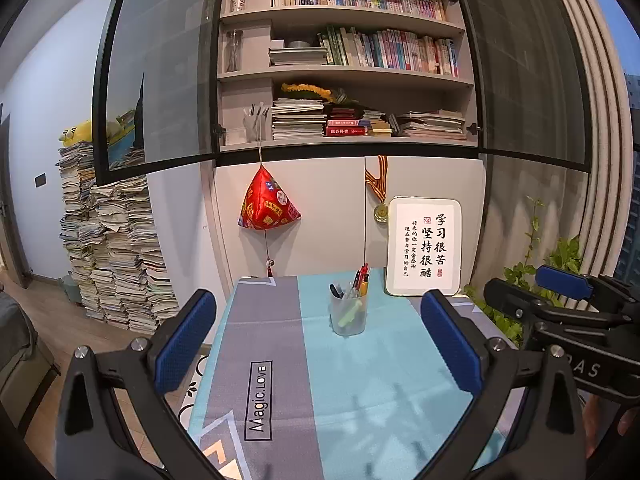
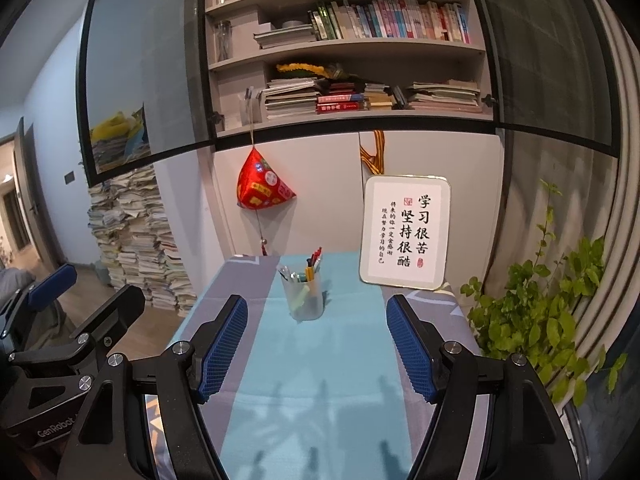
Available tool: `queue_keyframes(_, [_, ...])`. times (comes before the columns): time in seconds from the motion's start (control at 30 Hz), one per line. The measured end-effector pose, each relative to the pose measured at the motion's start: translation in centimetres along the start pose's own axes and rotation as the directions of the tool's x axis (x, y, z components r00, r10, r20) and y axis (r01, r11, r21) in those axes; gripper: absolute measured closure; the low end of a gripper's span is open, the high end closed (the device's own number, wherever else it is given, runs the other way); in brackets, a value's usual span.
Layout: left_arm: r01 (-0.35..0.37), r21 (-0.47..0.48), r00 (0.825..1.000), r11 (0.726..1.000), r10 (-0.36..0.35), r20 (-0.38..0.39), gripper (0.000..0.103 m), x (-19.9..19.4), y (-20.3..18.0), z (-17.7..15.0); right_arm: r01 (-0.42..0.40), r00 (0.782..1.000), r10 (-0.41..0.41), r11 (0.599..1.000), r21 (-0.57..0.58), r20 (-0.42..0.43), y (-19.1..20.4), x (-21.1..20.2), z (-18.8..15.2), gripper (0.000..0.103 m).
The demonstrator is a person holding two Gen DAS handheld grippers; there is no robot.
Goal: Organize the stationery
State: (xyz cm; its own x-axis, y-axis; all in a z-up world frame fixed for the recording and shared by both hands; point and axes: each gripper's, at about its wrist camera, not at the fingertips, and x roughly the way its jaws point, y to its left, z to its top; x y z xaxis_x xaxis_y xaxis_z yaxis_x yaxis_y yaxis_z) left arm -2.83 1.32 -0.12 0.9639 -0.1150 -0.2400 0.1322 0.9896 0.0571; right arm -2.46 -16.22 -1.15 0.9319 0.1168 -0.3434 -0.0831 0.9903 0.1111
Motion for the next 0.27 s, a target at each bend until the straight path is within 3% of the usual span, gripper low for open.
queue_keyframes(0.27, [0.001, 0.007, 1.0, 1.0, -0.001, 0.0, 0.001, 0.1, -0.17, 0.16, 0.0, 1.0, 0.0, 1.0, 0.0, -0.001, -0.09, 0.1, -0.01, 0.03])
